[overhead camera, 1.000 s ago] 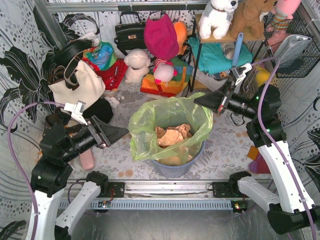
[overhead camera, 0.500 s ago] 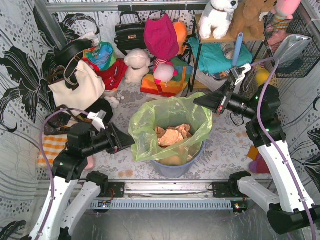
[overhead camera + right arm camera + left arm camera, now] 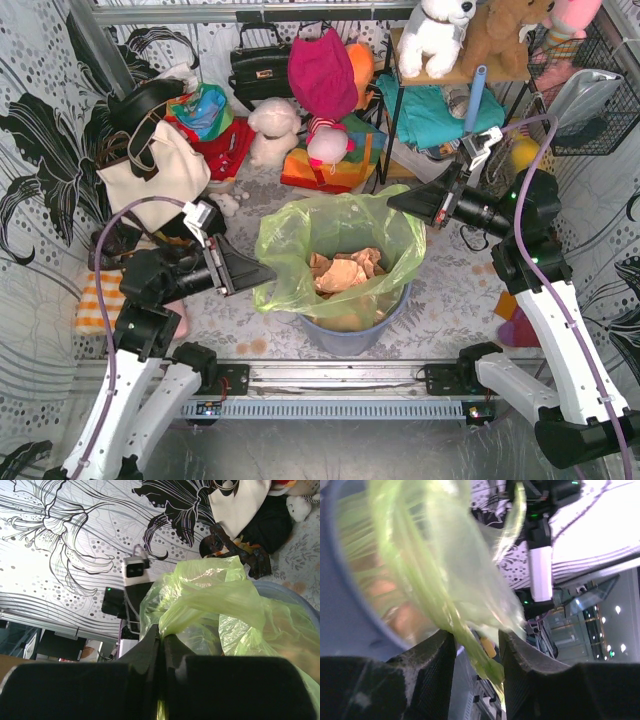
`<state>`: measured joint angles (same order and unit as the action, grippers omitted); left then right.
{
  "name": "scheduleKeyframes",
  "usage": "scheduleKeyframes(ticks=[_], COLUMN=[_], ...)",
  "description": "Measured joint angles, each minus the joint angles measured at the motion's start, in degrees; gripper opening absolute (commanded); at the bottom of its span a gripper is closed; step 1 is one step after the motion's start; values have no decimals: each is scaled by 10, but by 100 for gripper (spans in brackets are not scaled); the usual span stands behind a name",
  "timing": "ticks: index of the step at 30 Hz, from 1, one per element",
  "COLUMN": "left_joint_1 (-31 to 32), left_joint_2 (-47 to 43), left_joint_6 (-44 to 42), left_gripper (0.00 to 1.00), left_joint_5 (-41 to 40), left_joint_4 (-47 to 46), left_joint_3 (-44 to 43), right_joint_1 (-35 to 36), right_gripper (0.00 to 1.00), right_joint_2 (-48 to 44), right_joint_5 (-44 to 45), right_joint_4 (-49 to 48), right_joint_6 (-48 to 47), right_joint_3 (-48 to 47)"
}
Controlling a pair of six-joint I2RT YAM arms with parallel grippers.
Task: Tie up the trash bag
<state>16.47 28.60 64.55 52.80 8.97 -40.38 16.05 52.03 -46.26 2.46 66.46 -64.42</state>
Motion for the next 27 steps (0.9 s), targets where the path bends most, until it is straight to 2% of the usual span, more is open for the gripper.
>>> scheduleKeyframes(ticks=[2,4,8,11,13,18,22,27], left_joint_1=[0,0,0,1,4,19,26,26], left_joint_2=[6,17,63,117,151,244,321,410], left_joint_6=[12,29,73,97,103,108,136,137], left_gripper=[47,48,50,54,54,49,49,50], left_joint_5=[8,14,24,23,21,-7,-20,-26], left_joint_4=[-35,-89,-215,-292,-327,-384,-425,-403], left_joint_3=[-21,-37,-57,-83,-110,-182,-236,-395], right_joint_1=[0,0,0,0,0,0,0,0], right_gripper=[5,12,19,36,43,45,45,45], right_joint_2=[1,2,2,8,16,44,70,85], right_joint_5=[0,0,-2,-2,-2,7,17,33], right_joint_4=[-5,-19,-87,-158,-207,-303,-342,-338], right_joint_6=[2,4,23,43,56,80,91,80], right_joint_3=[0,2,19,28,27,12,-37,-122])
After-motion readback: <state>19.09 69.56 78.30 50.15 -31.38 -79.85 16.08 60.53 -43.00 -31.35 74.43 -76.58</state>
